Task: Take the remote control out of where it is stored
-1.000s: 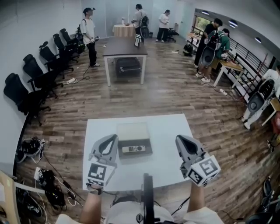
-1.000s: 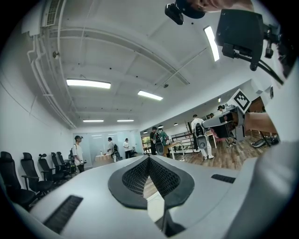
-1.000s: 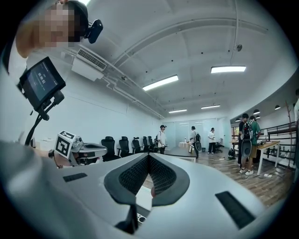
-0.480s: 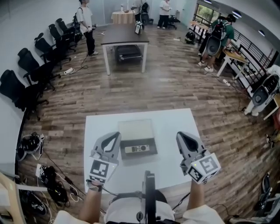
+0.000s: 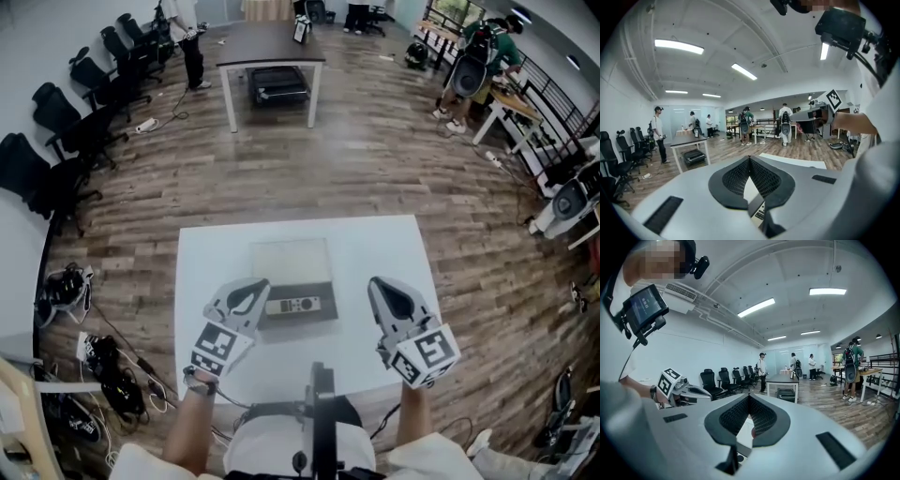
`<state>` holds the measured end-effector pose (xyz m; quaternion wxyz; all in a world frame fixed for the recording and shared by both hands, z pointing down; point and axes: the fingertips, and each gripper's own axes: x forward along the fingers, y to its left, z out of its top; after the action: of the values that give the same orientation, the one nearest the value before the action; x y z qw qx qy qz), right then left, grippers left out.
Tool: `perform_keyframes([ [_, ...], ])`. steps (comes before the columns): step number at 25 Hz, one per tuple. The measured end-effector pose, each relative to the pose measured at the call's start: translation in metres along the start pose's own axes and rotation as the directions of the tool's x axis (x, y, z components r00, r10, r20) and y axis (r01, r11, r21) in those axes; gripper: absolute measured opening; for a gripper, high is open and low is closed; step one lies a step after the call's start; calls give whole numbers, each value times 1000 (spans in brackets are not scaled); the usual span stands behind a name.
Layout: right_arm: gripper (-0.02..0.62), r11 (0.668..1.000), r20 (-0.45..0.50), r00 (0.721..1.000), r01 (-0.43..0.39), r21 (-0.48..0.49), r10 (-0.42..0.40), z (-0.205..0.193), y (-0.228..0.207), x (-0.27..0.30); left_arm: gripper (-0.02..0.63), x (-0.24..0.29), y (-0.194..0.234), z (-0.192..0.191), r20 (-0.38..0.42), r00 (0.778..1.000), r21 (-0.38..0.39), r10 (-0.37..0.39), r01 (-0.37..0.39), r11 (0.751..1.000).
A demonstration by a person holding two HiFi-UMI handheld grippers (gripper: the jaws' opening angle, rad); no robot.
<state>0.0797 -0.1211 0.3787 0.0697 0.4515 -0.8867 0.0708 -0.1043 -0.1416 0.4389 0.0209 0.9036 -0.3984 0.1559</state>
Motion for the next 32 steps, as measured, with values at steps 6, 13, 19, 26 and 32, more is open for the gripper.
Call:
perform_keyframes([
  [6, -2, 998, -34, 998, -56, 21, 57, -20, 2, 18, -11, 25, -11, -32, -93, 995, -13, -44, 43, 999],
  [13, -2, 998, -79, 995, -65, 26, 67, -61, 5, 42, -9, 47, -14, -70, -219, 974, 61, -52, 67, 996],
  [19, -2, 998, -142, 989, -43, 37, 47, -90, -8, 55, -9, 63, -16, -90, -288, 953, 108, -90, 126, 986],
  [26, -2, 997, -175, 983, -35, 64, 46, -112, -12, 60, -9, 82, -26, -117, -367, 920, 144, -139, 204, 968],
  [32, -2, 997, -214, 976, -15, 79, 31, -129, -17, 63, -9, 93, -31, -145, -453, 876, 164, -164, 263, 951],
])
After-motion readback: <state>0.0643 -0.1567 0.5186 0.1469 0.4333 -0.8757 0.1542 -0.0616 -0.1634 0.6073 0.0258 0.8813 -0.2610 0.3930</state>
